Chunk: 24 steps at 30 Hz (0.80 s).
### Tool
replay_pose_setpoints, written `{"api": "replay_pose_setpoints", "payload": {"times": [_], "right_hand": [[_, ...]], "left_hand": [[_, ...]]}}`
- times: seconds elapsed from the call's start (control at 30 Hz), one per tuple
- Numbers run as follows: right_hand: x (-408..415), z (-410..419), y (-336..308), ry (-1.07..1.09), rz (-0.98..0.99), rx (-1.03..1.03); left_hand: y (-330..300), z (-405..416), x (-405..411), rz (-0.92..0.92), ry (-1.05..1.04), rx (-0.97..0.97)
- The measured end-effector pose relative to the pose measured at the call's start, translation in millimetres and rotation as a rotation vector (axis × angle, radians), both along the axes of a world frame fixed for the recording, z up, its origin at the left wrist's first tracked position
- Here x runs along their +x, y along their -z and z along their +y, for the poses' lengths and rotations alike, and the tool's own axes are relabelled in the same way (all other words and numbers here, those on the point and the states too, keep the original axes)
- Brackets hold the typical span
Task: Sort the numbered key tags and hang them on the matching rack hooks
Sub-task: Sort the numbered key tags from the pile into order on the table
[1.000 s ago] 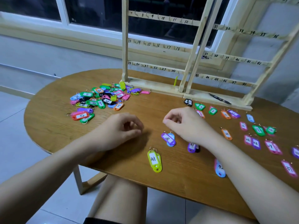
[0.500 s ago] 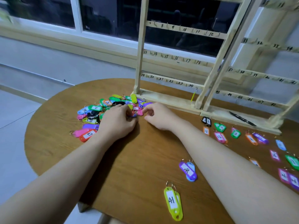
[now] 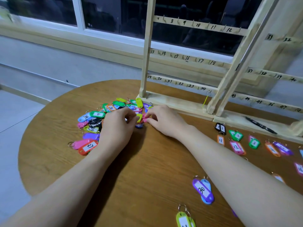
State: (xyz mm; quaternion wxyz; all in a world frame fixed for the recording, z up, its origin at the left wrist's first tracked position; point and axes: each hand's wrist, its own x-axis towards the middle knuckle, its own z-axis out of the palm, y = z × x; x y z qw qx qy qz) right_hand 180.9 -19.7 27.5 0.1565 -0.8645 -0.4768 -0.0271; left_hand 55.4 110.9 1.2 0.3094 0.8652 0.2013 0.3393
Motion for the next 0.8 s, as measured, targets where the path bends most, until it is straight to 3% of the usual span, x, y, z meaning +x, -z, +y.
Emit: {"api": "replay_pose_setpoints", "payload": {"times": [0.33, 0.47, 0.63, 0.8], "right_hand": [[-8, -11, -2, -0.130, -0.105, -0.104], [-5, -14, 1, -0.138, -0.109, -0.050], [-6, -34, -11, -0.052, 0.042, 0.118], [-10, -57, -16, 0.016, 0.060, 0.142]], "left_hand": [[3, 3, 3, -0.014, 0.002, -0.008], [4, 6, 5, -0.004, 0.024, -0.027], [-3, -1, 2, 0.018, 0.100, 0.040], [-4, -4, 0, 0.004, 0.106, -0.003]]}}
